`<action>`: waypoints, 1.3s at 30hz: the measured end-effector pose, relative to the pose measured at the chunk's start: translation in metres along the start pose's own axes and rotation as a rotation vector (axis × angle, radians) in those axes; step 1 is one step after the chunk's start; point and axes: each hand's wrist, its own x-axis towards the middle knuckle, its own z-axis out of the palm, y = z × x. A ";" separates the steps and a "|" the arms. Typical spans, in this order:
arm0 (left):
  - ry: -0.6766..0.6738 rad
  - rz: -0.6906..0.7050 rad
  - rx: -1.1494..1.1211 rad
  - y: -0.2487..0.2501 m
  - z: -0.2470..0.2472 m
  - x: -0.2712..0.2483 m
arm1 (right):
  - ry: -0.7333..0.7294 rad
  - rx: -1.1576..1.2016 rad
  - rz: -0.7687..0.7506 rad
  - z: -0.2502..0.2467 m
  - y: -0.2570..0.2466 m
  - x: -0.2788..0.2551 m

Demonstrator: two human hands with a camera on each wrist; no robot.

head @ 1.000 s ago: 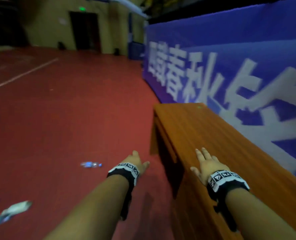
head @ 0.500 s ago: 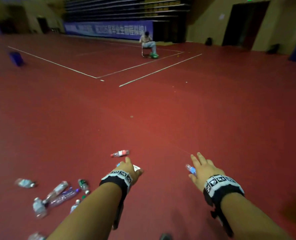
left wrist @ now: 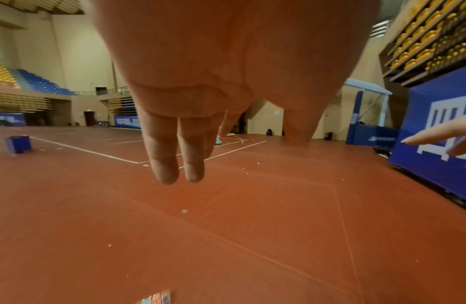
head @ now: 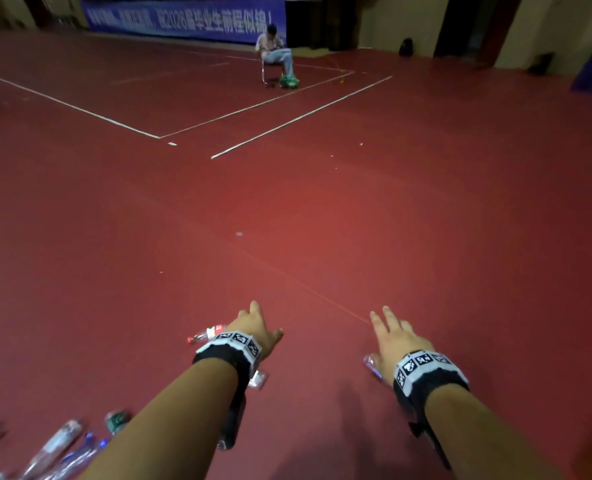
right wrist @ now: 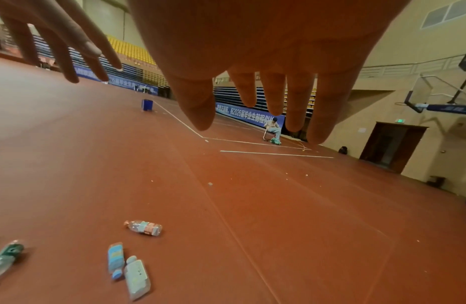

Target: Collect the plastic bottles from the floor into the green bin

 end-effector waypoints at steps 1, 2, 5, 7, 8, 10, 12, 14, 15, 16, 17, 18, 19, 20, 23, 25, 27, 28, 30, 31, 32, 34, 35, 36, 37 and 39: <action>-0.017 0.019 0.007 0.006 -0.002 0.021 | -0.001 0.002 0.002 0.001 0.003 0.015; -0.033 0.042 0.019 0.013 -0.003 0.043 | -0.007 0.004 0.016 0.001 0.006 0.028; -0.090 0.148 0.063 0.045 -0.004 0.106 | -0.078 0.026 0.112 -0.007 0.020 0.065; -0.123 0.252 0.097 0.074 -0.006 0.149 | -0.090 0.040 0.190 -0.017 0.032 0.088; -0.130 0.307 0.119 0.087 -0.009 0.169 | -0.085 0.046 0.232 -0.020 0.037 0.098; -0.154 0.422 0.153 0.120 -0.012 0.205 | -0.078 0.056 0.306 -0.023 0.048 0.114; -0.187 0.523 0.170 0.155 -0.012 0.231 | -0.071 0.079 0.382 -0.022 0.056 0.129; -0.223 0.607 0.191 0.184 -0.005 0.255 | -0.057 0.128 0.469 -0.014 0.065 0.144; -0.248 0.631 0.205 0.193 0.003 0.266 | -0.071 0.161 0.514 -0.009 0.067 0.149; -0.275 0.651 0.224 0.201 0.013 0.278 | -0.084 0.189 0.545 -0.003 0.069 0.154; -0.312 0.658 0.247 0.206 0.026 0.288 | -0.111 0.206 0.552 0.006 0.072 0.158; -0.358 0.652 0.277 0.208 0.040 0.297 | -0.140 0.220 0.546 0.017 0.076 0.163; -0.391 0.643 0.302 0.212 0.056 0.310 | -0.162 0.240 0.537 0.029 0.083 0.174; -0.419 0.625 0.326 0.215 0.072 0.323 | -0.189 0.254 0.524 0.040 0.091 0.187; -0.490 0.548 0.382 0.226 0.120 0.373 | -0.240 0.271 0.509 0.084 0.118 0.242; -0.540 0.496 0.404 0.228 0.154 0.408 | -0.294 0.288 0.484 0.119 0.134 0.286; -0.563 0.437 0.400 0.226 0.194 0.450 | -0.350 0.330 0.457 0.163 0.156 0.340; -0.578 0.397 0.390 0.220 0.215 0.470 | -0.383 0.354 0.450 0.187 0.166 0.366; -0.594 0.295 0.382 0.199 0.258 0.508 | -0.461 0.396 0.421 0.245 0.185 0.418; -0.606 0.238 0.401 0.185 0.280 0.524 | -0.492 0.402 0.398 0.276 0.190 0.440; -0.614 0.190 0.424 0.171 0.302 0.537 | -0.509 0.388 0.373 0.304 0.195 0.460; -0.642 0.129 0.478 0.141 0.350 0.563 | -0.549 0.331 0.349 0.366 0.203 0.495; -0.662 0.107 0.498 0.127 0.375 0.574 | -0.569 0.300 0.333 0.397 0.207 0.512; -0.686 0.088 0.510 0.112 0.400 0.584 | -0.600 0.272 0.324 0.428 0.210 0.528; -0.706 0.070 0.518 0.098 0.426 0.593 | -0.637 0.249 0.327 0.457 0.212 0.541; -0.728 0.073 0.523 0.081 0.469 0.607 | -0.685 0.224 0.360 0.505 0.216 0.565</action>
